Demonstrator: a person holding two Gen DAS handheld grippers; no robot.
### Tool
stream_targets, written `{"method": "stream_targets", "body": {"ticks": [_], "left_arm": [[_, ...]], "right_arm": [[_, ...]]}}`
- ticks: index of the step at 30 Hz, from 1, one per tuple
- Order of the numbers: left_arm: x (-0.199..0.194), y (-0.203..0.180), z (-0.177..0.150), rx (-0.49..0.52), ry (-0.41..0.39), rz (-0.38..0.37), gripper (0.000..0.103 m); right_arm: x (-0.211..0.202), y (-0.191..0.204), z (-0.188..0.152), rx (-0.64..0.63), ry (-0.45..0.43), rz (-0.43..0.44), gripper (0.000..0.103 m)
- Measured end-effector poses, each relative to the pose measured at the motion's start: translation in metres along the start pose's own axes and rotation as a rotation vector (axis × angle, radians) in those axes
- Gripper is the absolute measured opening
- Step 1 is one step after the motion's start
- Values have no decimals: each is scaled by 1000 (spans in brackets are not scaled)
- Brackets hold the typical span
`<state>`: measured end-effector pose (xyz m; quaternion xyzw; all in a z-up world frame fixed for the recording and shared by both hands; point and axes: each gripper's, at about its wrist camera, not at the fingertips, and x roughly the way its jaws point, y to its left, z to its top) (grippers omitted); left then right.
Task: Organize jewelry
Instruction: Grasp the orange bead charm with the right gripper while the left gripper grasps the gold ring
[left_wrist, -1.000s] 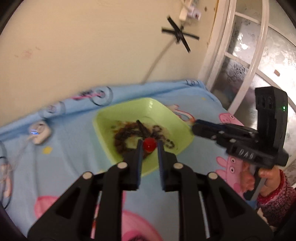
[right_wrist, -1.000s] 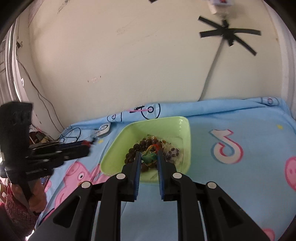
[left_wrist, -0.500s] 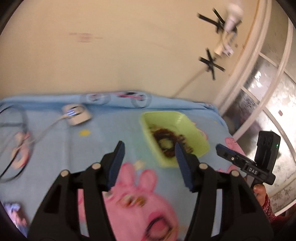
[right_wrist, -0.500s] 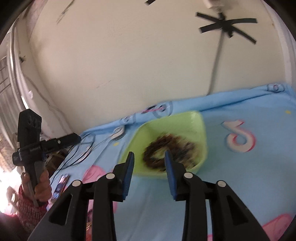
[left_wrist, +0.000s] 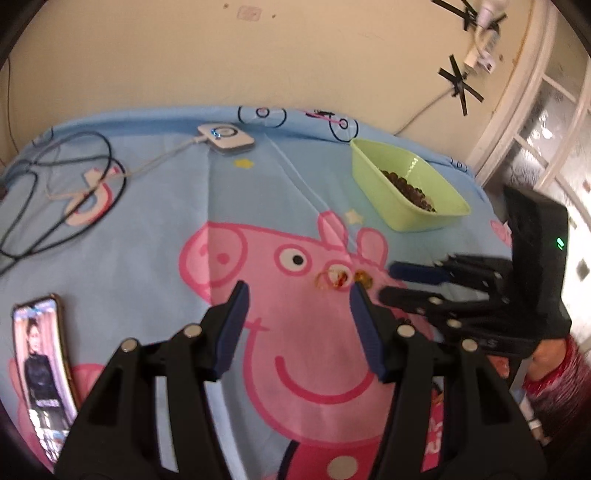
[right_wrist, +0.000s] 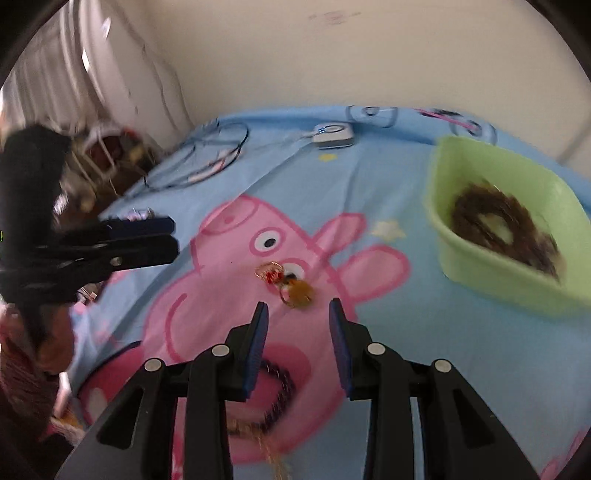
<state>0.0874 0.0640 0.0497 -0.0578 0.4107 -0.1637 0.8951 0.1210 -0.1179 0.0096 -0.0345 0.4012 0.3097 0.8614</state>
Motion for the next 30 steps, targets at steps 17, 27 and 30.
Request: {"method": "stream_targets", "body": {"ticks": [17,27,30], "left_arm": [[77,-51,4,204,124,60,13],[53,-62,1,165,95,-18,3],[40,-84,0,187,80,-78,3]], "right_arm": [[-49,-45,-39,132,-76,-38,0],[-69,-52,-74,179,-109,-67,0],[-78,-54,-85,195,-118,-76,0]]}}
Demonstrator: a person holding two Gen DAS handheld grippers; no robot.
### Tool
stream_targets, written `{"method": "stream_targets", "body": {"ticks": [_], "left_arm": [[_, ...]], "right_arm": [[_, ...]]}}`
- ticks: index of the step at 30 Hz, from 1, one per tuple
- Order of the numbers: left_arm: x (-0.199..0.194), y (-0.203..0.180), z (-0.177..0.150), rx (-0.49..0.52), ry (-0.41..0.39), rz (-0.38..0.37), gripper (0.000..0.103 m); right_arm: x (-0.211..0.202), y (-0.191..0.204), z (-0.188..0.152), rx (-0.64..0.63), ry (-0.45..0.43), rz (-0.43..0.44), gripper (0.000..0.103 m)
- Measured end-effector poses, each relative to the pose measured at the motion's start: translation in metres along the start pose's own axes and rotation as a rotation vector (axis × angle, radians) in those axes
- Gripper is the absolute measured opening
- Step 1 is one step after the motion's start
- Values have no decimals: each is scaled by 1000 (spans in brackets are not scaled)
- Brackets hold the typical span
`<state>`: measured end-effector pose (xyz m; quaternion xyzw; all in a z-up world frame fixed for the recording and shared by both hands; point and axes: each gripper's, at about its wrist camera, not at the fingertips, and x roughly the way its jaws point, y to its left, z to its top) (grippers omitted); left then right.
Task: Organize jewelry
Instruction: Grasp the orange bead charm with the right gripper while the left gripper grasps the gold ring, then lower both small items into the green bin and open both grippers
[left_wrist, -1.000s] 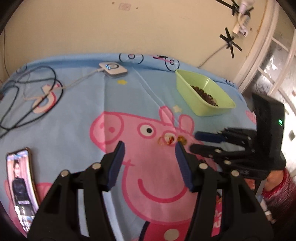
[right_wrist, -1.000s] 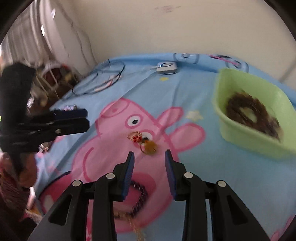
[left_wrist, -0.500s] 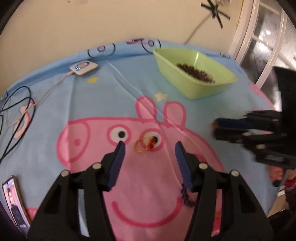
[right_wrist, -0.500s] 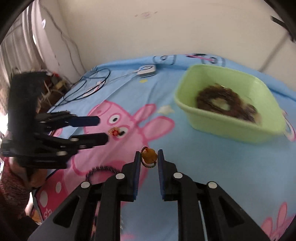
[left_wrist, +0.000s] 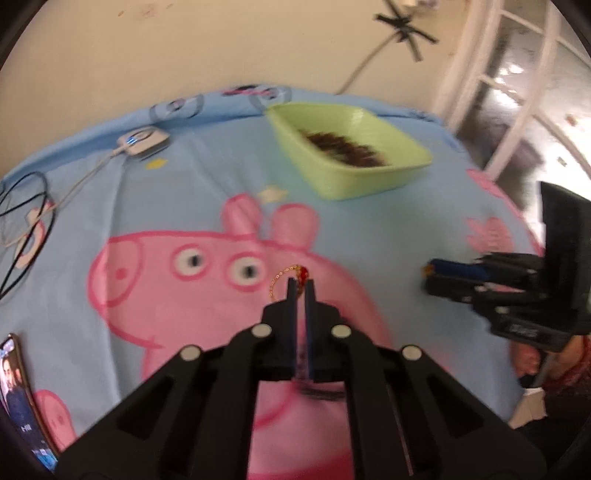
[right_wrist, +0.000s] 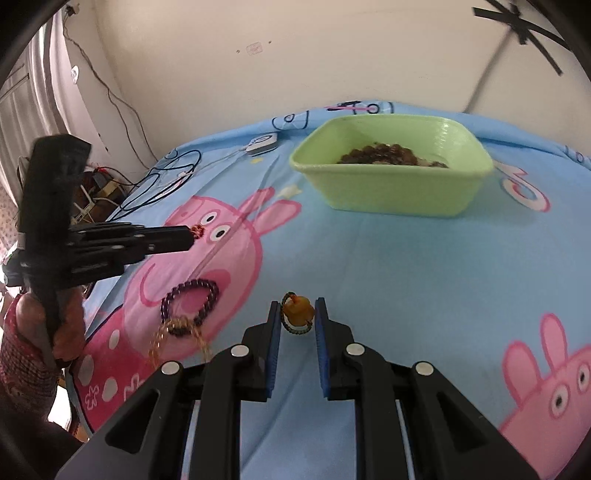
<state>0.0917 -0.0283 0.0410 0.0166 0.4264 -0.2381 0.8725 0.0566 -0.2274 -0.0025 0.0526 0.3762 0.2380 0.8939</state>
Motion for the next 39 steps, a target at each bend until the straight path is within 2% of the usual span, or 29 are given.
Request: {"method": "stream_targets", "body": {"ticks": [4,7,10,13,19,21,24,30,36,37,38,39], "left_arm": [[-3,-43,-2,59,4,-99,3],[5,-80,-11,122,40,-167,3],[19,-104,-24,161,85,-203,3],[40,-116,-36,175,150,-205,3],[41,-111,-27,142,153,-227,3],[34,-108,-16,144,126,-225,3],[23,-100,7,148,78,-220,3],[23,-81,82,153,-34,-160,3],[62,-64,147,111,-50,-114,3],[74,-60,156,98,-43,-94,8],[84,-57,161,88,-28,-83,25],[101,-50,167,62,7,-61,30]], "right_arm": [[-23,-8,-10,35,-33,-16,0],[-38,-11,-22,44,-41,-37,0],[-47,-13,-39,38,-34,-81,0],[-49,-21,-54,63,-14,-93,0],[-51,-29,-55,97,-27,-45,0],[-56,-34,-46,120,-59,-6,0],[-63,-41,-24,118,-109,4,0],[-61,-52,52,27,-217,-40,0],[-16,-87,120,49,-189,-28,0],[-1,-93,129,61,-170,-35,8],[10,-99,133,75,-161,-36,29],[22,-105,137,88,-149,-51,30]]}}
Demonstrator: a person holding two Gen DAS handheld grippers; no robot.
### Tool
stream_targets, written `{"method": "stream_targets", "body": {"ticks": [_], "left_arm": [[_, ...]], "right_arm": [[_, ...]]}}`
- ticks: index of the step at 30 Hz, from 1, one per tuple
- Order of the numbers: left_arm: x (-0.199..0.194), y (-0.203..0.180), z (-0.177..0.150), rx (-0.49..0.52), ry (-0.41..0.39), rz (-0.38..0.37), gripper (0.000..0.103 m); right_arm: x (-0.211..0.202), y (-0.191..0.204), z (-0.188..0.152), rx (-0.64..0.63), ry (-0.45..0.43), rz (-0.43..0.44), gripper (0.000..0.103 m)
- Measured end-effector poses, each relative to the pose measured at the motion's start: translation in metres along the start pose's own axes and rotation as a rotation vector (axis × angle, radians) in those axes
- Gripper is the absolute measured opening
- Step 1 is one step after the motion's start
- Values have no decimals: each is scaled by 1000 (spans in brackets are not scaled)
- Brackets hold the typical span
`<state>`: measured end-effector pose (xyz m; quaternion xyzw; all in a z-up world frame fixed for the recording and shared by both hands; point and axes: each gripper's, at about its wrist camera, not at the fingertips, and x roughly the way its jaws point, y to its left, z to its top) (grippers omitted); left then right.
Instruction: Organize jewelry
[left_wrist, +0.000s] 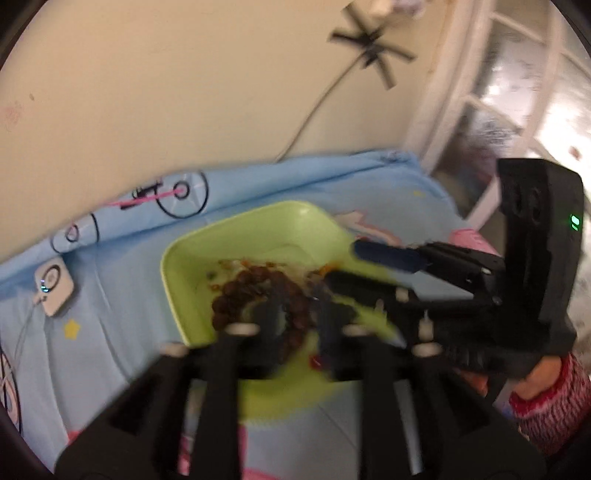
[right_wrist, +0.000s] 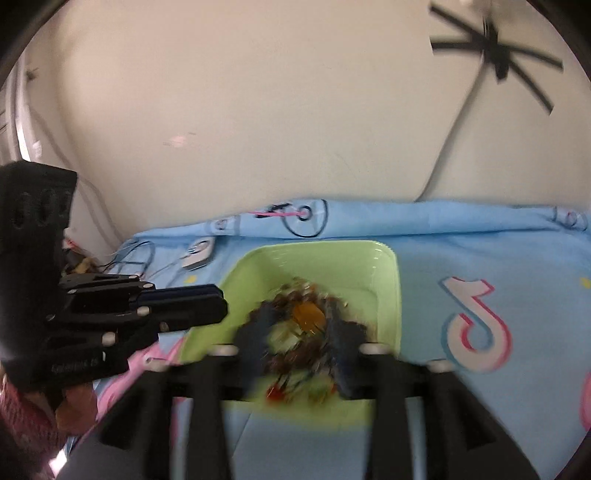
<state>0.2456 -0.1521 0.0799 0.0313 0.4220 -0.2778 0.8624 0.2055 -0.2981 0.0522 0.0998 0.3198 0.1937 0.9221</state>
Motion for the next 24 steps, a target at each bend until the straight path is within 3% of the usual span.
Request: {"method": "stream_targets", "body": {"ticks": [1,3,5,8,12,17,18,20,24], "left_arm": [[9,7,1,-25,25,10,32],[21,19,3,-80,66,-2,32],[8,20,-2,-92,32,-23,32],[-19,11,-13,-66,-20,-25,32],[-57,-9,-54,-40,-46,-84,32],[-74,-44,-116,12,15,-174,32],[-75,-57,-135,43,45,-204,33],[-73,-73,-157,80,74,-218,51],[-62,-95,-191,151,123,-183,54]], "right_arm": [[11,-6,1,13,9,-63,31],[16,-14,-1,49,24,-61,31],[-4,-20,-8,107,-33,-5,31],[-36,-21,-22,115,-108,-12,31],[-78,-18,-62,188,-141,76,31],[-107,-3,-112,156,-98,95,31],[-111,-2,-123,156,-88,83,31],[-112,0,-137,165,-67,72,31],[-114,3,-156,202,-35,110,30]]}}
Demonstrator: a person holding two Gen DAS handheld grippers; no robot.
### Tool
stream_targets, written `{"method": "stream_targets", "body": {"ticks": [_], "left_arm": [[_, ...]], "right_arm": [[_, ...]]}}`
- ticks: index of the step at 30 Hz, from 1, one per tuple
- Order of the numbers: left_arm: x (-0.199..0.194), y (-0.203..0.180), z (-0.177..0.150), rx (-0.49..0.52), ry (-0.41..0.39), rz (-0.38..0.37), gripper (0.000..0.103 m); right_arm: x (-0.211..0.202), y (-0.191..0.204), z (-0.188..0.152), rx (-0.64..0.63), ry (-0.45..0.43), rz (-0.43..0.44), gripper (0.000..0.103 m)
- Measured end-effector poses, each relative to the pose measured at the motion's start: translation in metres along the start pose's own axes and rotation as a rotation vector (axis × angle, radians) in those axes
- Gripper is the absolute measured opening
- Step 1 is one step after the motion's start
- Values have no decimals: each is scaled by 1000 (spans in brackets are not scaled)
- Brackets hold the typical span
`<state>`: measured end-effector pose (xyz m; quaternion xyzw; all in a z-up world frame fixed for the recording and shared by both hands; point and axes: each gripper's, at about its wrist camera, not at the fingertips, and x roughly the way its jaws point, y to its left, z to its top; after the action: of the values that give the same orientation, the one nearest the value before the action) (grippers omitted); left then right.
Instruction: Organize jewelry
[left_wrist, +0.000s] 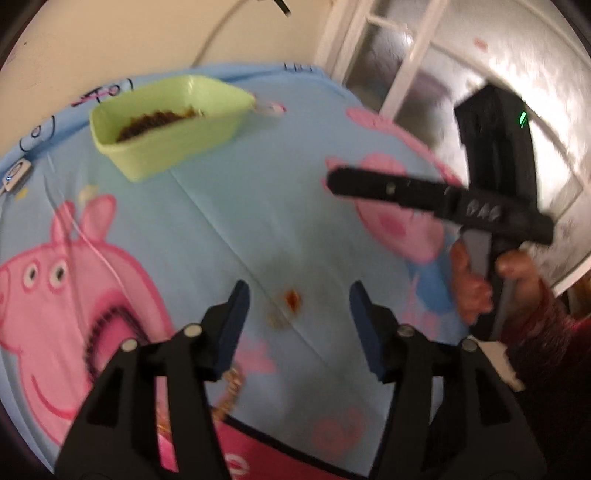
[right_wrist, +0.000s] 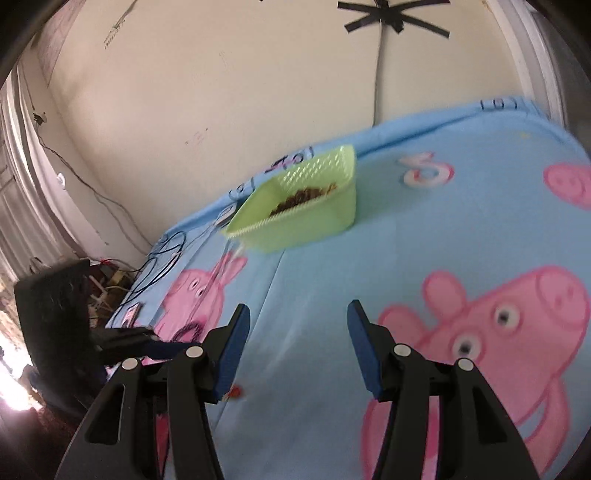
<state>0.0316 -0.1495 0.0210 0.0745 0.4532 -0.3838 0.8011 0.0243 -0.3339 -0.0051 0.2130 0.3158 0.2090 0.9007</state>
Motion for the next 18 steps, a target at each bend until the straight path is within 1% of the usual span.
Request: {"method": "stream_targets", "body": {"ticks": [1,2,3,4,5,6,7,9,12,13,14,15,16,17,18], "left_arm": [[7,-1,-3,-4,18,16,54],[12,-1,-5,-5,28,23,47],[14,-1,-5,9,14,61,36],[16,0,-3,12,27,72,3],[16,5,0,-9,37,45,2],[13,9,4,-29,26,23,2],[7,15,11,-37,2,22,2],[-5,25,29,-35,-37,46,2],[-23,45,65,-61,-109,49,2],[-28,51,78,-67,-131,62,3],[-31,62,95,-79,-156,95,3],[-33,70,107,-92,-163,117,5],[-31,80,119,-106,-160,124,18],[-26,88,129,-116,-149,119,52],[-16,101,141,-126,-136,137,69]], "right_arm": [[3,5,-4,-11,10,8,30],[5,9,-7,-27,18,13,27],[5,12,-9,-38,23,15,26],[7,16,-10,-52,26,14,23],[8,18,-10,-59,25,11,21],[7,20,-9,-59,22,12,20],[6,21,-7,-55,16,15,19],[5,21,-2,-43,-3,15,17],[6,17,12,-9,-38,22,17],[8,16,15,1,-42,27,17],[10,15,18,9,-44,31,17],[11,15,21,15,-45,34,17],[13,15,23,24,-50,32,17],[12,16,23,34,-57,31,17],[12,16,24,44,-62,34,17]]}}
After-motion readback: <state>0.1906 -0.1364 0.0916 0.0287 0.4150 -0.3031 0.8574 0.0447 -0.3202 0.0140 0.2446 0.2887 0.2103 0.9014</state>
